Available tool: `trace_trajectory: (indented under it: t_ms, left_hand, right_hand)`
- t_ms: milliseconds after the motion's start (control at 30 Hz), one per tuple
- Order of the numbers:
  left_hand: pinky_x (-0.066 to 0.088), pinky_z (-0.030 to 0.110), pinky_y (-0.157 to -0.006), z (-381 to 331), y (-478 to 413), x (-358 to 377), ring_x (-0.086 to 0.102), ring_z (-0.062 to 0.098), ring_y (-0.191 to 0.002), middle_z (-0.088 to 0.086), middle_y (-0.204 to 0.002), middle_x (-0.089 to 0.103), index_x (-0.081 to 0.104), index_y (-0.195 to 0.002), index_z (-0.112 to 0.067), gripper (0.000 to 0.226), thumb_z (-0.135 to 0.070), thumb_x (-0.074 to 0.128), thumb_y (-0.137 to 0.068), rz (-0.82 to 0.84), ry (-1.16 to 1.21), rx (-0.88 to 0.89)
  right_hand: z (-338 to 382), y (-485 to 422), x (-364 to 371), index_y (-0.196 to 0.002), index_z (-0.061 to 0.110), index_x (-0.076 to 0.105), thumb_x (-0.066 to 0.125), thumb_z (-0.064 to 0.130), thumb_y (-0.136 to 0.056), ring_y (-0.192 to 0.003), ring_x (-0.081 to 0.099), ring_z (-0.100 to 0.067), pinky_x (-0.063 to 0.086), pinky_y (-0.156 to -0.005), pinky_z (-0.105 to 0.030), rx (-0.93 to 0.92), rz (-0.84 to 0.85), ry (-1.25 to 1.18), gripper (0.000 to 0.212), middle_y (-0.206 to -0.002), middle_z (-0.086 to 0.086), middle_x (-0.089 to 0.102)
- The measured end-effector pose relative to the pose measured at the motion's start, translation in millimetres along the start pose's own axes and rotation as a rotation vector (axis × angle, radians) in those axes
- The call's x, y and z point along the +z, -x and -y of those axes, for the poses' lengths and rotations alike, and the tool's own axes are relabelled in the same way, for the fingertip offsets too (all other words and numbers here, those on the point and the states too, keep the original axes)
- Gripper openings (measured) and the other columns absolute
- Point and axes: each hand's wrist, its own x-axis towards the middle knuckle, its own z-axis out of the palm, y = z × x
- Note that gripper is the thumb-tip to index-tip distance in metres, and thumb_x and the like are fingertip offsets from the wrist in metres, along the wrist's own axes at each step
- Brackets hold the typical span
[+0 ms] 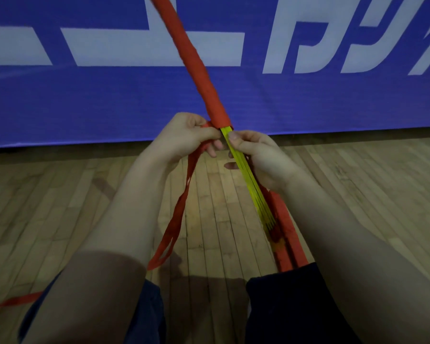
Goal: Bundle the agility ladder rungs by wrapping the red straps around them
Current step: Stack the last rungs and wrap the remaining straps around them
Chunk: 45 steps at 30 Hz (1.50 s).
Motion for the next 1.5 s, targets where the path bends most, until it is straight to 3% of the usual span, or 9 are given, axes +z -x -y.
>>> trace_trajectory:
  t_ms: [200, 400, 500, 600, 767, 967, 1200, 1400, 1500]
  left_hand:
    - [0.04, 0.015, -0.043, -7.2, 2.0, -4.9, 0.063, 0.011, -0.047, 0.008, -0.064, 0.072, 0.06, -0.074, -0.009, 0.023, -0.022, 0.059, -0.094, 0.019, 0.028, -0.01]
    - [0.048, 0.019, -0.05, -2.8, -0.6, 2.5, 0.066, 0.009, -0.055, 0.005, -0.067, 0.072, 0.068, -0.081, -0.006, 0.023, -0.022, 0.059, -0.094, 0.015, 0.011, 0.024]
    - [0.047, 0.018, -0.05, -2.0, -1.6, 9.8, 0.062, 0.007, -0.052, 0.001, -0.061, 0.07, 0.067, -0.075, -0.006, 0.029, -0.019, 0.053, -0.097, 0.01, 0.049, 0.054]
    - [0.035, 0.017, -0.041, -3.1, -2.9, 20.7, 0.05, 0.005, -0.042, -0.002, -0.052, 0.065, 0.065, -0.067, -0.005, 0.032, -0.014, 0.05, -0.095, -0.045, 0.038, 0.031]
    - [0.02, 0.021, -0.037, -2.2, -5.3, 28.1, 0.028, 0.014, -0.037, 0.021, -0.058, 0.053, 0.062, -0.051, -0.007, 0.049, -0.046, 0.065, -0.081, -0.204, 0.065, -0.085]
    - [0.025, 0.018, -0.034, 0.2, -6.3, 34.5, 0.033, 0.006, -0.027, -0.004, -0.03, 0.041, 0.054, -0.049, -0.01, 0.057, -0.058, 0.071, -0.074, -0.331, 0.159, -0.139]
    - [0.026, 0.025, -0.043, 3.5, -10.0, 20.4, 0.035, 0.006, -0.031, -0.002, -0.039, 0.052, 0.063, -0.056, -0.01, 0.036, -0.038, 0.067, -0.078, -0.421, 0.212, -0.147]
    - [0.023, 0.021, -0.037, 3.2, -5.5, 13.1, 0.036, 0.011, -0.04, 0.007, -0.053, 0.055, 0.066, -0.063, -0.01, 0.034, -0.039, 0.062, -0.079, -0.271, 0.227, -0.107]
    - [0.021, 0.02, -0.036, 4.9, -4.3, 12.9, 0.035, 0.011, -0.04, 0.008, -0.055, 0.052, 0.064, -0.063, -0.009, 0.031, -0.033, 0.059, -0.083, -0.218, 0.314, -0.061]
  right_hand:
    - [3.3, -3.9, -5.4, -0.109, 0.008, 0.058, 0.063, 0.02, -0.092, -0.075, 0.058, -0.012, 0.055, -0.059, -0.031, -0.031, -0.217, -0.004, 0.021, -0.087, 0.001, 0.055]
    - [-5.1, -10.3, -2.1, -0.083, 0.023, 0.054, 0.073, 0.019, -0.085, -0.075, 0.057, -0.006, 0.046, -0.071, -0.02, -0.212, -0.408, 0.204, 0.019, -0.085, 0.004, 0.062]
    - [-8.5, -12.9, 2.6, -0.086, 0.021, 0.055, 0.076, 0.033, -0.072, -0.085, 0.062, -0.016, 0.052, -0.079, -0.03, -0.24, -0.509, 0.33, 0.028, -0.103, -0.011, 0.064]
    - [-8.2, -7.4, 5.3, -0.093, 0.019, 0.052, 0.075, 0.035, -0.071, -0.092, 0.059, -0.018, 0.05, -0.086, -0.04, -0.255, -0.584, 0.507, 0.036, -0.106, -0.003, 0.054]
    - [-11.9, 3.2, 11.1, -0.104, 0.012, 0.049, 0.076, 0.03, -0.077, -0.097, 0.056, -0.022, 0.049, -0.079, -0.047, -0.364, -0.591, 0.784, 0.042, -0.106, 0.0, 0.042]
    - [-9.1, 5.4, 24.9, -0.108, 0.01, 0.049, 0.069, 0.015, -0.082, -0.106, 0.052, -0.028, 0.034, -0.063, -0.034, -0.471, -0.679, 1.117, 0.032, -0.114, -0.006, 0.044]
    - [-14.1, 7.5, 23.5, -0.115, 0.01, 0.055, 0.064, 0.009, -0.082, -0.101, 0.056, -0.021, 0.051, -0.08, -0.041, -0.564, -0.373, 0.849, 0.035, -0.111, -0.006, 0.048]
    - [-13.8, 1.7, 10.0, -0.119, 0.015, 0.057, 0.078, 0.024, -0.078, -0.098, 0.068, -0.026, 0.056, -0.084, -0.052, 0.087, 0.033, 0.343, 0.047, -0.11, -0.006, 0.064]
    - [-10.4, 0.7, -6.4, -0.131, 0.01, 0.053, 0.068, 0.027, -0.086, -0.108, 0.065, -0.035, 0.05, -0.095, -0.052, 0.182, 0.253, 0.101, 0.051, -0.123, -0.016, 0.064]
